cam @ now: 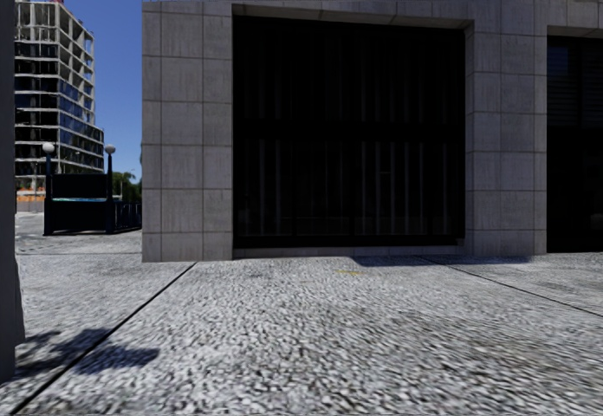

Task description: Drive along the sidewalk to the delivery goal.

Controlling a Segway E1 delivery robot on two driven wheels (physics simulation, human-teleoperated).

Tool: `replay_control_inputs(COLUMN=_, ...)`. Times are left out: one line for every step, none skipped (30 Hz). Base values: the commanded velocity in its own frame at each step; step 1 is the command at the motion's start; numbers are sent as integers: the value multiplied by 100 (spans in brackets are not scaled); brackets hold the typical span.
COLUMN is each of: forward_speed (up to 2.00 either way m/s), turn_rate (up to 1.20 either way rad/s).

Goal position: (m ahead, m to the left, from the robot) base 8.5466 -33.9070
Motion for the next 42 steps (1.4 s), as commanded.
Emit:
replay_control_inputs(forward_speed=102, turn_rate=-57)
replay_control_inputs(forward_speed=102, turn_rate=-57)
replay_control_inputs(forward_speed=102, turn_rate=-57)
replay_control_inputs(forward_speed=102, turn_rate=-57)
replay_control_inputs(forward_speed=102, turn_rate=-57)
replay_control_inputs(forward_speed=102, turn_rate=-57)
replay_control_inputs(forward_speed=103, turn_rate=-57)
replay_control_inputs(forward_speed=106, turn_rate=-53)
replay_control_inputs(forward_speed=114, turn_rate=-49)
replay_control_inputs(forward_speed=114, turn_rate=-49)
replay_control_inputs(forward_speed=117, turn_rate=-48)
replay_control_inputs(forward_speed=120, turn_rate=-47)
replay_control_inputs(forward_speed=120, turn_rate=-47)
replay_control_inputs(forward_speed=124, turn_rate=-47)
replay_control_inputs(forward_speed=127, turn_rate=-47)
replay_control_inputs(forward_speed=128, turn_rate=-47)
replay_control_inputs(forward_speed=128, turn_rate=-47)
replay_control_inputs(forward_speed=128, turn_rate=-47)
replay_control_inputs(forward_speed=128, turn_rate=-44)
replay_control_inputs(forward_speed=129, turn_rate=-41)
replay_control_inputs(forward_speed=129, turn_rate=-36)
replay_control_inputs(forward_speed=129, turn_rate=-36)
replay_control_inputs(forward_speed=129, turn_rate=-35)
replay_control_inputs(forward_speed=129, turn_rate=-34)
replay_control_inputs(forward_speed=129, turn_rate=-34)
replay_control_inputs(forward_speed=129, turn_rate=-33)
replay_control_inputs(forward_speed=129, turn_rate=-33)
replay_control_inputs(forward_speed=128, turn_rate=-40)
replay_control_inputs(forward_speed=128, turn_rate=-40)
replay_control_inputs(forward_speed=128, turn_rate=-46)
replay_control_inputs(forward_speed=128, turn_rate=-49)
replay_control_inputs(forward_speed=128, turn_rate=-51)
replay_control_inputs(forward_speed=128, turn_rate=-51)
replay_control_inputs(forward_speed=128, turn_rate=-51)
replay_control_inputs(forward_speed=128, turn_rate=-51)
replay_control_inputs(forward_speed=128, turn_rate=-51)
replay_control_inputs(forward_speed=128, turn_rate=-51)
replay_control_inputs(forward_speed=128, turn_rate=-51)
replay_control_inputs(forward_speed=128, turn_rate=-51)
replay_control_inputs(forward_speed=128, turn_rate=-51)
replay_control_inputs(forward_speed=128, turn_rate=-51)
replay_control_inputs(forward_speed=128, turn_rate=-51)
